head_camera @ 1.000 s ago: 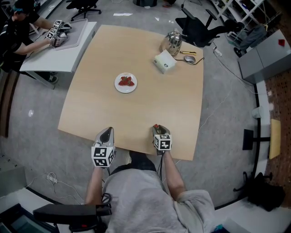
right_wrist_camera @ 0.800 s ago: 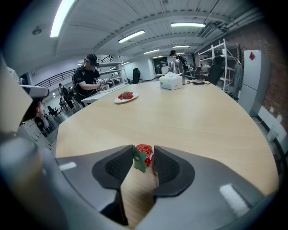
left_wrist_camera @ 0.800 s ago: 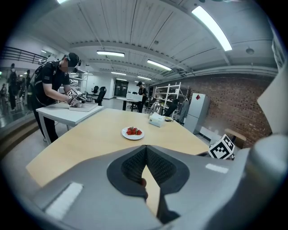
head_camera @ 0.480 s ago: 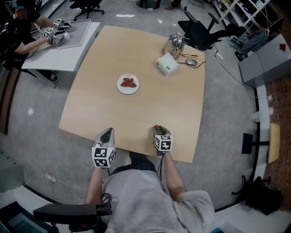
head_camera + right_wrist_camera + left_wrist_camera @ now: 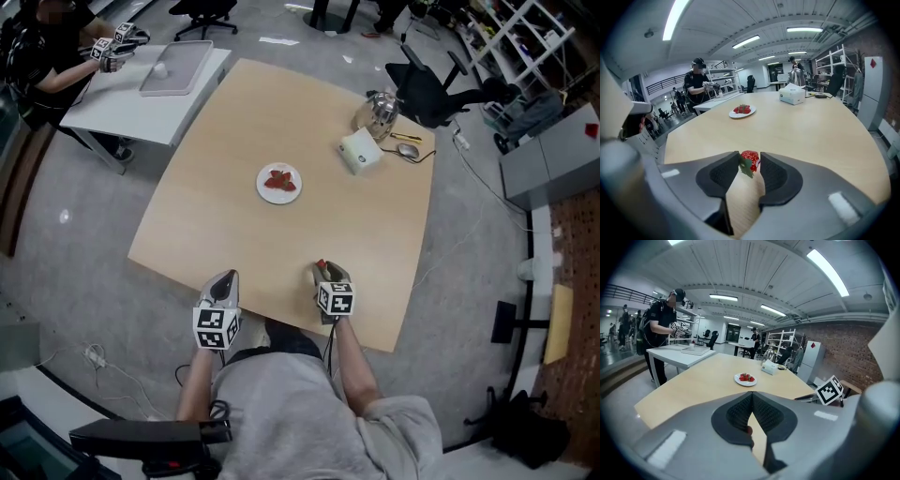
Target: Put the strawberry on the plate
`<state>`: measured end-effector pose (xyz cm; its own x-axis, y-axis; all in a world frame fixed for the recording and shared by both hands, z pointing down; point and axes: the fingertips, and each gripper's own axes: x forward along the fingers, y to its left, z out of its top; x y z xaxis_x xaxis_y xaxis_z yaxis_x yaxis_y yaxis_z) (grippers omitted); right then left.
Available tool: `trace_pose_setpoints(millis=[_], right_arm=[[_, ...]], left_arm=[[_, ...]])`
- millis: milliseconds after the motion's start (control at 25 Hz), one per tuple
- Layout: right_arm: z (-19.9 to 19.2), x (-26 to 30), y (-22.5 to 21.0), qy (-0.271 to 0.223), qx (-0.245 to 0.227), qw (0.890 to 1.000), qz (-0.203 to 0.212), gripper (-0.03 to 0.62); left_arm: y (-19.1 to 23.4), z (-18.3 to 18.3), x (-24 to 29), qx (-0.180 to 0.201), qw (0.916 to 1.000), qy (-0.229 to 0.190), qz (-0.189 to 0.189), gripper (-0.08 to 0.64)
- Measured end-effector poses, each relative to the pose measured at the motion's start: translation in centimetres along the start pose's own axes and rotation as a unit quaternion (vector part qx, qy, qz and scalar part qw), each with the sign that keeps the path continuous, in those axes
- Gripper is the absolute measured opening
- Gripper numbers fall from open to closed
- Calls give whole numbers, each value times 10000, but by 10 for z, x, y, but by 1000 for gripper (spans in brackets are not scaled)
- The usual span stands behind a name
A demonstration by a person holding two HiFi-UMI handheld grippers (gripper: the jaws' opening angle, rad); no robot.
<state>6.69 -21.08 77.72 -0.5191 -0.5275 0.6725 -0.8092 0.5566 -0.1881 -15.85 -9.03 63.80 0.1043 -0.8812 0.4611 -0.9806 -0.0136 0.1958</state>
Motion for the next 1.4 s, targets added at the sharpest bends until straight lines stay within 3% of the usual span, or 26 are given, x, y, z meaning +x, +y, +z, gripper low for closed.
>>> trace_pose_setpoints(millis=[560, 1400], right_arm=[[70, 34, 43, -320, -632, 9961, 519, 149], [124, 90, 80, -291, -1230, 9865, 1038, 148]], left_arm=[[29, 2, -17, -217, 9986, -75, 487, 18], [60, 3, -24, -489, 9932, -65, 1055, 18]])
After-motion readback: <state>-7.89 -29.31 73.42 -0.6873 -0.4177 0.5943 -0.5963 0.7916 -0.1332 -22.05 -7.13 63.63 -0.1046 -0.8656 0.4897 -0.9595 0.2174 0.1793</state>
